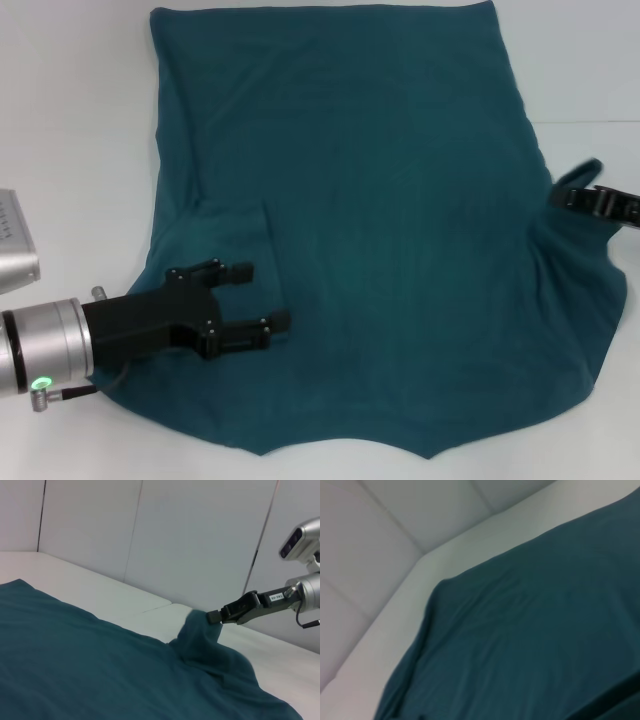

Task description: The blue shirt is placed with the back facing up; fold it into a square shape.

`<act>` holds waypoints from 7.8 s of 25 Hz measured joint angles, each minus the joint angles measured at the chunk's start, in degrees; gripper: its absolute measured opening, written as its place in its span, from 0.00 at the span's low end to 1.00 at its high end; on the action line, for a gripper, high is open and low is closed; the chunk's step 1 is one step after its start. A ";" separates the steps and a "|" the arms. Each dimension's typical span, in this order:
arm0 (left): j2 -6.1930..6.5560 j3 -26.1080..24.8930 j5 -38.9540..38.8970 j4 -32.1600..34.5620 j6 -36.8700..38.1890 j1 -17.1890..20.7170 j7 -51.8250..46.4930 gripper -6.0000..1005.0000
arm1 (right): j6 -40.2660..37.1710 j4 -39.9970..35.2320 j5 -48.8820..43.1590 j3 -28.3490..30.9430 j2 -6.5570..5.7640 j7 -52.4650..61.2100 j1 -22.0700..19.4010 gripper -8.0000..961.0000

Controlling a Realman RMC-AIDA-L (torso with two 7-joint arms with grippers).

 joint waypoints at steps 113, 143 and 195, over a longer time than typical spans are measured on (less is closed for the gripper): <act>0.00 -1.10 0.08 -0.91 -2.53 -1.47 0.58 0.88 | -7.79 -2.41 -5.46 -6.06 3.27 -0.22 1.50 0.53; 0.06 -15.94 3.87 7.95 -3.06 8.97 -10.19 0.86 | -2.60 -1.75 5.28 -4.76 6.08 -5.89 2.42 0.98; -0.17 -18.20 13.08 5.97 -5.71 10.34 -15.57 0.22 | -2.57 -1.75 5.07 -5.21 5.84 -5.91 2.36 0.98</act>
